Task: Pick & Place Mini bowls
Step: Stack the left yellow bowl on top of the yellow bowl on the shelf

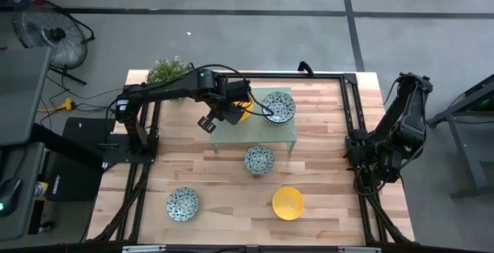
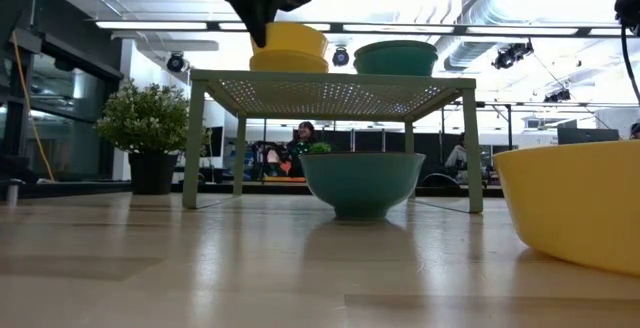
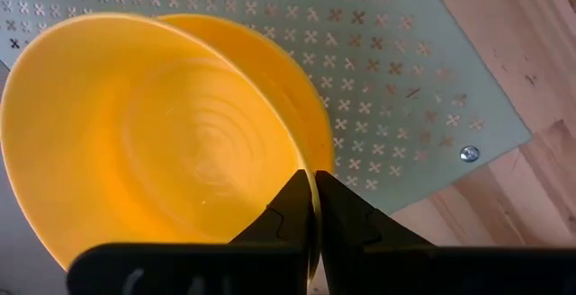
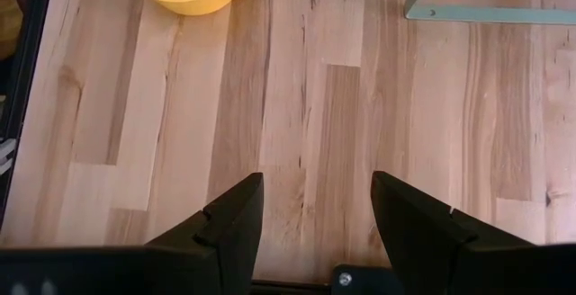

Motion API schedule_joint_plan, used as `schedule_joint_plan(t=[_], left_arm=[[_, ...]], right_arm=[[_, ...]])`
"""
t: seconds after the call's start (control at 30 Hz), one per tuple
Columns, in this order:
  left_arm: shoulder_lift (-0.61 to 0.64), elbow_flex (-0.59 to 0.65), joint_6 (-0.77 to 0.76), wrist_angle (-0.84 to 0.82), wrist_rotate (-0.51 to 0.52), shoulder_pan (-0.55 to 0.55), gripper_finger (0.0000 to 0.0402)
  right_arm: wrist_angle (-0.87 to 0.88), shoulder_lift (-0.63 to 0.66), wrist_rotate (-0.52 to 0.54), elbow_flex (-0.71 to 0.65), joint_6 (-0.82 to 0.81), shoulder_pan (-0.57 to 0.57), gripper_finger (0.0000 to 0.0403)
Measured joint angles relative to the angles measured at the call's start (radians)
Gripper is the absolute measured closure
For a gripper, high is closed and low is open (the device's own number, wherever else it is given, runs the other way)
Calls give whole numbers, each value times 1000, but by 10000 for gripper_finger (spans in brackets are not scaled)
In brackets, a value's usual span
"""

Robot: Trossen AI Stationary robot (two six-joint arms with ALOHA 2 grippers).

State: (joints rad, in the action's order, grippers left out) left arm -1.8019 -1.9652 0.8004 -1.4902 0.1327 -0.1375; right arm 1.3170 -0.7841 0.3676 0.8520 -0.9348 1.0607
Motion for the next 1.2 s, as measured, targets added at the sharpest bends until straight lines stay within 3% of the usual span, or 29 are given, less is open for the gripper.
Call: schedule_joint_plan(t=[0.33, 0.83, 1.2], left_arm=[[0, 0, -18, 64, 14, 0, 385], [0, 0, -99, 74, 69, 0, 276], [0, -1, -106, 47, 71, 0, 263]], right_arm=[[0, 0, -46, 0, -8, 0, 208], [0, 0, -49, 0, -10, 0, 208], [0, 0, -53, 0, -11, 0, 208]])
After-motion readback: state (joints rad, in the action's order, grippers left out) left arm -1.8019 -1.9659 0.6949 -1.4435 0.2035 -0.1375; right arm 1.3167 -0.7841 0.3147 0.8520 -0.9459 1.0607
